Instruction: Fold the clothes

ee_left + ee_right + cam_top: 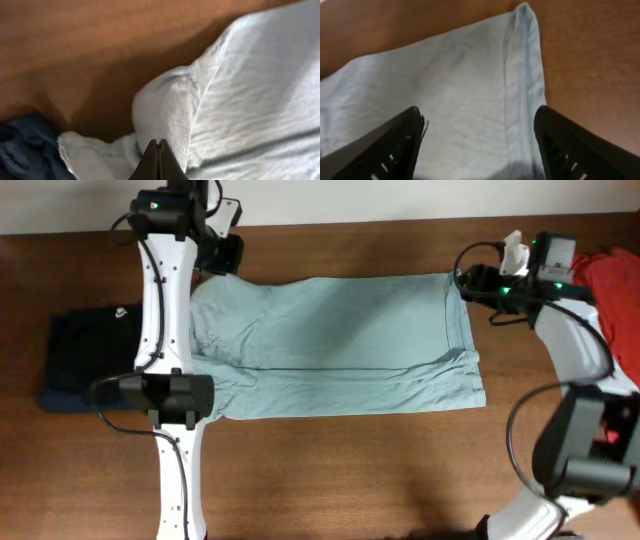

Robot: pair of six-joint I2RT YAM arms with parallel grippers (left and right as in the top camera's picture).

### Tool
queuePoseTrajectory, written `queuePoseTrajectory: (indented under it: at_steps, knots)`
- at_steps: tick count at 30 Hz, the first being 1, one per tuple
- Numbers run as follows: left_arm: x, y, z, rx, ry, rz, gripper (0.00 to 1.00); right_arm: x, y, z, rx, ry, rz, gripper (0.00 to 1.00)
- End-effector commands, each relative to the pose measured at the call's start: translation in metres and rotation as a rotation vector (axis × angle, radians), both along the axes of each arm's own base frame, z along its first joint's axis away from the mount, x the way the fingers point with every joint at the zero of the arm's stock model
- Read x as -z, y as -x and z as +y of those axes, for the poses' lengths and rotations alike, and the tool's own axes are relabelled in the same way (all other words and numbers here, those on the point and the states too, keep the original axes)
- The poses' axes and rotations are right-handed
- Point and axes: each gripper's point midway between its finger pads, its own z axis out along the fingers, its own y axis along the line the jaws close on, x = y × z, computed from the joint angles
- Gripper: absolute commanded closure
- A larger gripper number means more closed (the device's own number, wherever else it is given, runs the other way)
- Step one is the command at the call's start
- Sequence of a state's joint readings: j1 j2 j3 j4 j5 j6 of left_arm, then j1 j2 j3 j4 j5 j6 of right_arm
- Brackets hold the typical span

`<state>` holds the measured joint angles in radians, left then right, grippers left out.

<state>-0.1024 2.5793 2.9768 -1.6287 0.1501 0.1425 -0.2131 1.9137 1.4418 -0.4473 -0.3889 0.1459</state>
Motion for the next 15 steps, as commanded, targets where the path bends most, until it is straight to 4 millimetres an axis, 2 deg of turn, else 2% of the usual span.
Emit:
queuePoseTrajectory:
  at_steps: [1, 10, 15]
  knots:
    - [-0.002, 0.012, 0.0, 0.01, 0.004, 0.038, 1.0, 0.031, -0.014, -0.002, -0.008, 0.0, 0.012, 0.28]
    - [-0.003, 0.014, 0.0, 0.001, 0.007, 0.043, 1.0, 0.061, -0.055, -0.011, 0.075, -0.035, -0.087, 0.29]
    - [-0.017, 0.016, 0.0, 0.001, 0.009, 0.014, 1.0, 0.086, -0.069, -0.02, 0.133, -0.038, -0.108, 0.32]
